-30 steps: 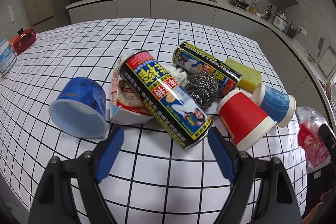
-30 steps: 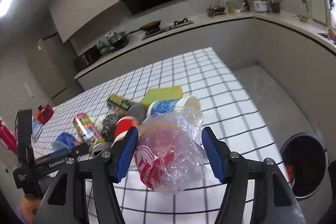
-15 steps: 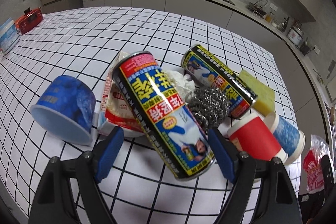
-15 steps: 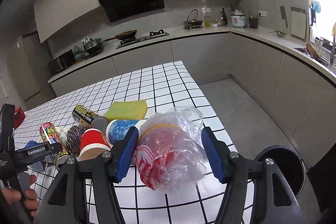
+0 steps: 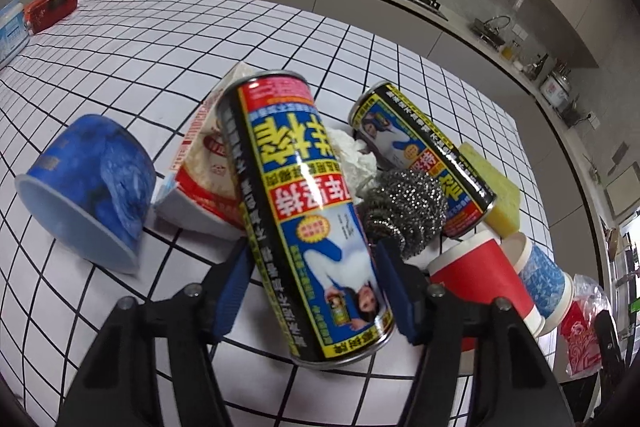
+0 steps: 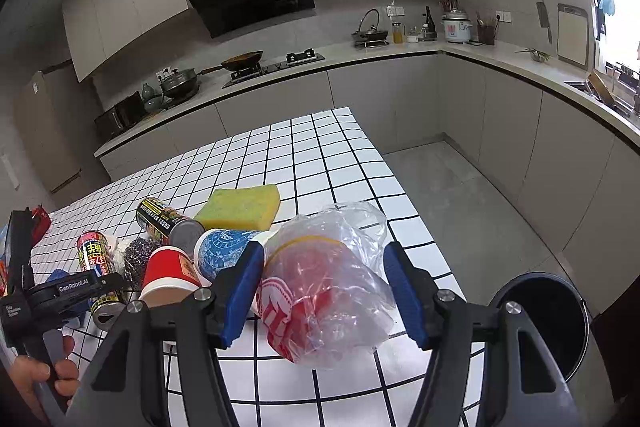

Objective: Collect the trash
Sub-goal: 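Lift the spray can with the left tool while the right holds the clear bag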

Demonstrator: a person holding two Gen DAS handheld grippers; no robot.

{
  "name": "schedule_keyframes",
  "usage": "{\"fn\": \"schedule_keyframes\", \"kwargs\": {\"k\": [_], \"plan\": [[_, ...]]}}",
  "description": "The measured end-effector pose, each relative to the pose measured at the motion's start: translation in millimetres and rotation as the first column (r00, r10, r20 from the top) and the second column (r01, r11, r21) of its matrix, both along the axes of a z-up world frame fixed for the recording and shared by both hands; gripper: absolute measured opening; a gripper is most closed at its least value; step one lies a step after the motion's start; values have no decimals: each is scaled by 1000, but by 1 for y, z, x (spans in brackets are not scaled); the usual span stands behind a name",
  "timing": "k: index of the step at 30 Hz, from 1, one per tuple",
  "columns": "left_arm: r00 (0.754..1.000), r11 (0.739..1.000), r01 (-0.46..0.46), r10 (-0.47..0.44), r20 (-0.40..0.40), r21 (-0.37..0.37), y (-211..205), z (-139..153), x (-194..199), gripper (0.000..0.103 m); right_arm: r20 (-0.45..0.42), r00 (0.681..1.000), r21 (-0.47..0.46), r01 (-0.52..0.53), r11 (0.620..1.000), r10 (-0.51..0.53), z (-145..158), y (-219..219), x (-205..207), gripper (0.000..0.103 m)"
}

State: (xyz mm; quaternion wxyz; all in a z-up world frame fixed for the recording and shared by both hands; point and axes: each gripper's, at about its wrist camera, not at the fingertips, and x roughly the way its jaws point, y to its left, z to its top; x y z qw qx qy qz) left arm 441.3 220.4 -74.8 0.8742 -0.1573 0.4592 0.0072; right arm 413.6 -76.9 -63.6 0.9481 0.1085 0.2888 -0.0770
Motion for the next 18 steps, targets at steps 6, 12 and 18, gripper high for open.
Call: {"fn": "schedule_keyframes", "kwargs": {"k": [6,12,18], "plan": [[998,1000,20,-20,53,1,6,7,-16,57,-1,1000,6,-2,1000,2,-1,-2,0,64],[995,999,16,-19,96,30,6,16,-34,55,-1,999,23,-35,999,35,-2,-7,-1,64],[994,999,6,-11,111,43,1,22,-54,54,7,996,31,-84,996,83,-2,-14,-4,64]]}}
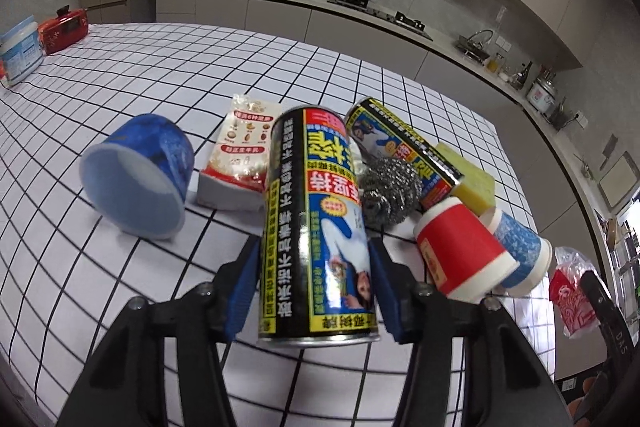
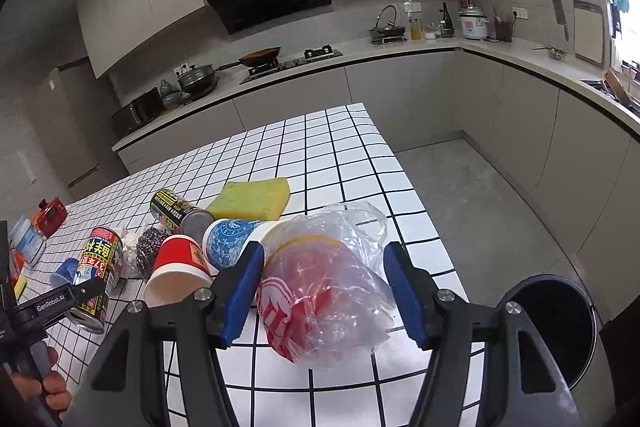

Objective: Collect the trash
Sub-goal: 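Lift the spray can with the left tool while the right holds the clear bag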

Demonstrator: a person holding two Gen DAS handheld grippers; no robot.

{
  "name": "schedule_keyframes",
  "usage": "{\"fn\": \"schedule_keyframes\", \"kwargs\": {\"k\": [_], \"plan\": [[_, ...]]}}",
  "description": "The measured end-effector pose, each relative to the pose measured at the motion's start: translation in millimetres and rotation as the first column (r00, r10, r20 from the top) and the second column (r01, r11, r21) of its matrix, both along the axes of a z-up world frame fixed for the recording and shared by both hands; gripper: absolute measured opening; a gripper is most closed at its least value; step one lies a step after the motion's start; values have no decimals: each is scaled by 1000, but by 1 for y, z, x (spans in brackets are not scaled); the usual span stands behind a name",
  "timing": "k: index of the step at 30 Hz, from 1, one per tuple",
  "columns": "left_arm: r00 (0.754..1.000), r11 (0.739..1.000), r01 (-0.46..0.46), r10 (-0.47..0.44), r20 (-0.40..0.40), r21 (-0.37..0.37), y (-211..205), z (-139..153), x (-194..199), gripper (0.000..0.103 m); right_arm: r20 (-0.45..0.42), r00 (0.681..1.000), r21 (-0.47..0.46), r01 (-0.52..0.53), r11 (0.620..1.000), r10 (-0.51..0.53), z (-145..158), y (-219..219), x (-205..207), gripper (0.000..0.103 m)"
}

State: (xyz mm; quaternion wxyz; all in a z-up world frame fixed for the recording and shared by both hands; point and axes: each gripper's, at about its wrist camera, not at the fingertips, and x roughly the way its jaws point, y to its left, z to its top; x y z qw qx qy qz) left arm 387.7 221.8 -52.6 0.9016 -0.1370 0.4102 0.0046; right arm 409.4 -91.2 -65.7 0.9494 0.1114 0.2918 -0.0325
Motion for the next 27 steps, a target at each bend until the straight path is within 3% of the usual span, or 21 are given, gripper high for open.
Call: {"fn": "schedule_keyframes", "kwargs": {"k": [5,10,16,22,27], "plan": [[1000,1000,3,-3,-30,19,-8,-11,-17,54,-2,999,3,-33,999,33,-3,-5,-3,64],[995,999,6,-2,-98,43,-18,-25,-13,54,-8,998,-3,-55,998,55,-4,-8,-4,64],[994,997,27,-19,-108,73,-26,-31,-7,54,-14,999,4,-47,999,47,-6,-12,-5,64],[996,998,53,-50,-72,42,-21,-31,-11,54,-11,1000,-5,27,1000,-27,-7,-14,-14,64],[998,998,68,-68,-3,12,-13,-14,-23,54,-9,998,-27,57,998,-57,-4,-12,-19,64]]}}
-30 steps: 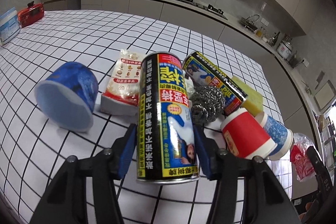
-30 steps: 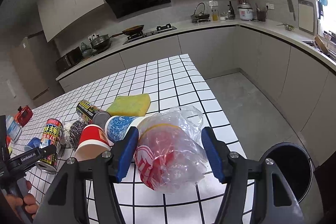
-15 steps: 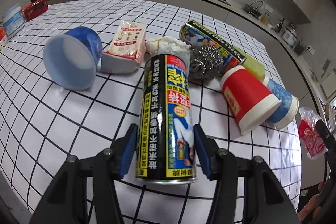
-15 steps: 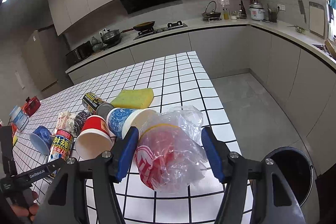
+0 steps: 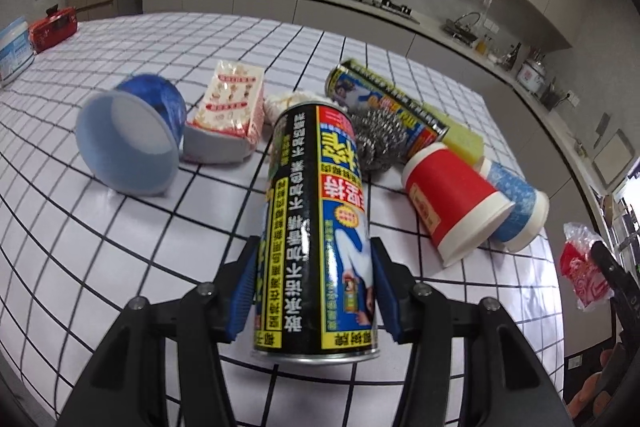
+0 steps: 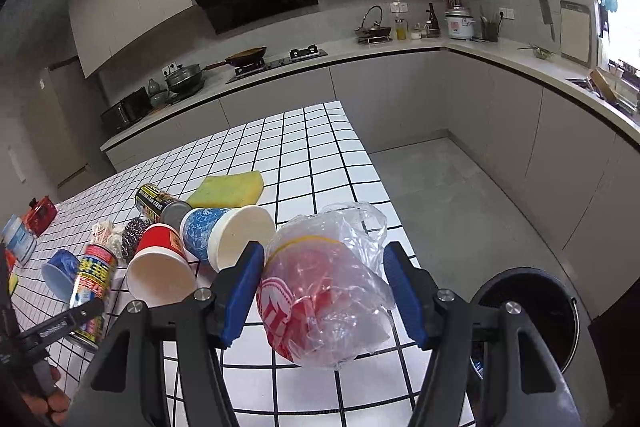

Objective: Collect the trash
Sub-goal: 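Lift the spray can with the left tool while the right holds the clear bag, then carry both items over the black bucket and open both tools to drop them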

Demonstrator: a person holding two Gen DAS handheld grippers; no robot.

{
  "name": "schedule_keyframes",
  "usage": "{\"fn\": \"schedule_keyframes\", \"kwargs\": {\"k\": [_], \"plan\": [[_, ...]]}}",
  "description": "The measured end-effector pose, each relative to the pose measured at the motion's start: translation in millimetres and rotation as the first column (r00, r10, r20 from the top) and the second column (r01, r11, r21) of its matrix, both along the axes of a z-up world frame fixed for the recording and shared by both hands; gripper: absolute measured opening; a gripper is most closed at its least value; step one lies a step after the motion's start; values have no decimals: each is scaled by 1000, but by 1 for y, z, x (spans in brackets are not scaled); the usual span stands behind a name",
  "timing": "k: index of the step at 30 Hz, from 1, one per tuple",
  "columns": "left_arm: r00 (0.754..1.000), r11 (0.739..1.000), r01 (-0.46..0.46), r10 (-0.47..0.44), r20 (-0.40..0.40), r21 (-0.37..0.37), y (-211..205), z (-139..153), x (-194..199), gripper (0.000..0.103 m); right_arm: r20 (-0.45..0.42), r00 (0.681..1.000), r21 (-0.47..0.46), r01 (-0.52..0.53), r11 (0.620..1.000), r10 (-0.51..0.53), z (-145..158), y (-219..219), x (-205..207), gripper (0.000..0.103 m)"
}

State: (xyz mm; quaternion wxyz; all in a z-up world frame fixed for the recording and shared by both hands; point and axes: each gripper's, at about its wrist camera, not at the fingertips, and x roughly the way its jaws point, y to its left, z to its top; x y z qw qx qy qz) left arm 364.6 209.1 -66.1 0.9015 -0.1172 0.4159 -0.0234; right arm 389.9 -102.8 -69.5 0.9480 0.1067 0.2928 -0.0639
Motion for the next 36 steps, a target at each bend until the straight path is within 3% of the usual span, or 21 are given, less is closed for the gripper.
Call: {"fn": "schedule_keyframes", "kwargs": {"k": [5,8,12,17,22,25,28,32,36], "plan": [[997,999,51,-50,62,-17,-2,23,-11,54,10,1000,3,18,1000,-18,5,4,-10,64],[988,992,121,-119,95,-24,-19,35,-16,54,2,999,46,52,998,-52,7,-8,-21,64],[969,973,228,-223,103,-41,-55,45,-20,54,4,993,35,115,993,-115,11,-32,-42,64],[921,922,383,-377,96,-49,-131,48,-30,54,-4,975,45,223,974,-223,7,-92,-76,64],[860,856,511,-508,55,-77,-231,42,-38,54,-74,955,73,291,954,-286,-22,-180,-105,64],[836,832,546,-549,-11,-94,-298,28,-36,54,-141,952,96,287,953,-273,-51,-235,-109,64],[820,826,556,-564,-101,-97,-357,3,-36,54,-214,950,119,258,959,-229,-79,-281,-106,64],[807,841,534,-538,-242,-88,-420,-50,-32,54,-275,950,149,196,969,-150,-109,-318,-95,64],[807,863,501,-490,-330,-58,-452,-93,-26,54,-326,944,158,116,981,-59,-135,-337,-78,65]]}}
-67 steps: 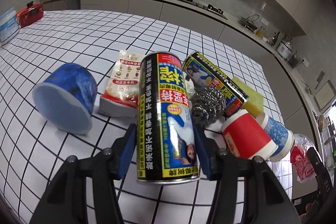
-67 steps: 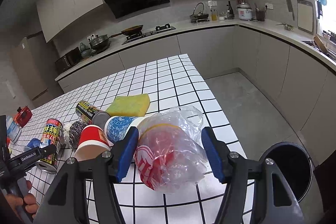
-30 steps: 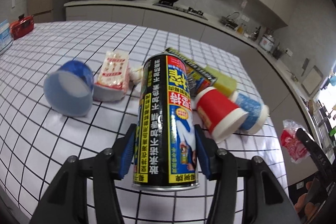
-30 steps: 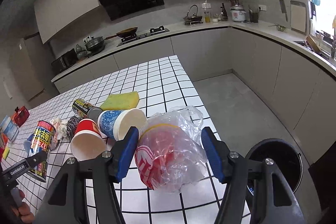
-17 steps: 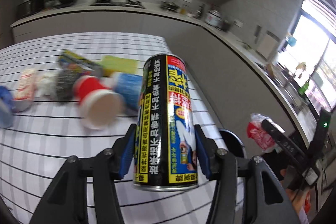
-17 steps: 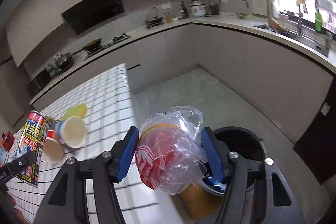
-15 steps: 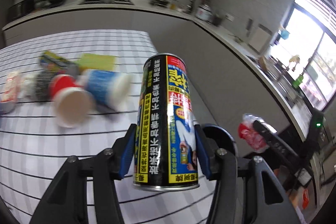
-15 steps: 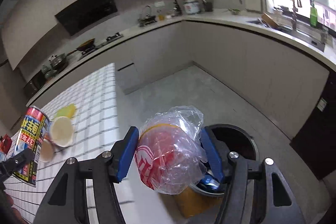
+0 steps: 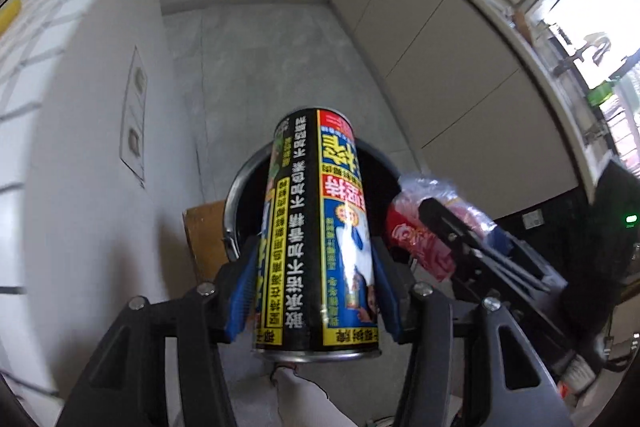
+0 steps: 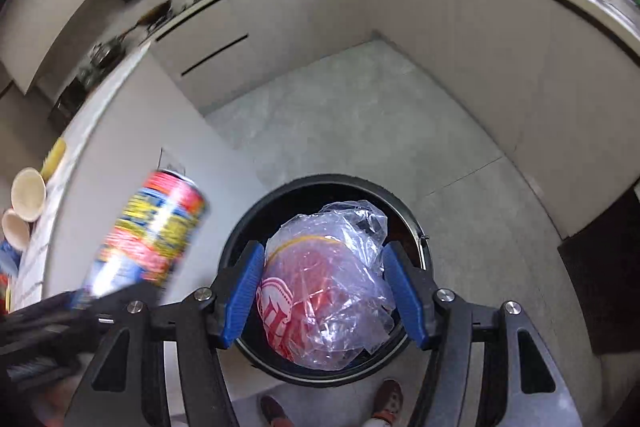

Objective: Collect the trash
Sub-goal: 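Carry both items over the black bucket and open both tools to drop them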

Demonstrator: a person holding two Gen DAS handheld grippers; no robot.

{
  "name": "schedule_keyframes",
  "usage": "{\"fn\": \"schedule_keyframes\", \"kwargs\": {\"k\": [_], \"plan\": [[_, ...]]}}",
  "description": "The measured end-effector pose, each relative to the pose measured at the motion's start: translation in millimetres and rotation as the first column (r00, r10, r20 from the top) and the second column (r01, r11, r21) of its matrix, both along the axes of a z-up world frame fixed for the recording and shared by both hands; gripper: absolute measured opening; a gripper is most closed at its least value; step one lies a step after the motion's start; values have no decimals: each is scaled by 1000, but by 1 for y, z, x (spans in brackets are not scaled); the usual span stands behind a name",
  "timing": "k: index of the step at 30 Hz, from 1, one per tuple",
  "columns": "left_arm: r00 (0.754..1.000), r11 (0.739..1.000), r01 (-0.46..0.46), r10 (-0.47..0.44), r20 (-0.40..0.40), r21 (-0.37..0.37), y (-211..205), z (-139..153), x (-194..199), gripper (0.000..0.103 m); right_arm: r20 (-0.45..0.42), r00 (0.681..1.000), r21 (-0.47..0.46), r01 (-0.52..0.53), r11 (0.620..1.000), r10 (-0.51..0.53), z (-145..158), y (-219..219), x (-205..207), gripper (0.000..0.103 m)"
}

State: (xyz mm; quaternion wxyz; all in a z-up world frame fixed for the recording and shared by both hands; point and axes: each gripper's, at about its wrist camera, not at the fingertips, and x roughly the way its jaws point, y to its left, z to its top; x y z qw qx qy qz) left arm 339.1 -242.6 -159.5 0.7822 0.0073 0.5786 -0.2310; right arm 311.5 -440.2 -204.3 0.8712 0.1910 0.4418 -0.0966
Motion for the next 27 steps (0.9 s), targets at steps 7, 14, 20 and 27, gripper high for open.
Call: {"fn": "schedule_keyframes", "kwargs": {"k": [7,14,20,27], "plan": [[997,994,-57,62,-45,95,-13,-31,14,65,-64,997,-21,-54,998,52,-19,-11,14,71],[995,997,-77,75,71,20,10,25,0,72,-11,999,-37,-30,999,30,4,-9,12,78],[986,995,-62,73,150,-73,69,89,-20,72,86,996,-52,-3,999,8,55,19,2,78],[957,990,-116,133,260,-80,173,141,-30,76,157,986,-153,-32,988,57,112,110,2,78]]}}
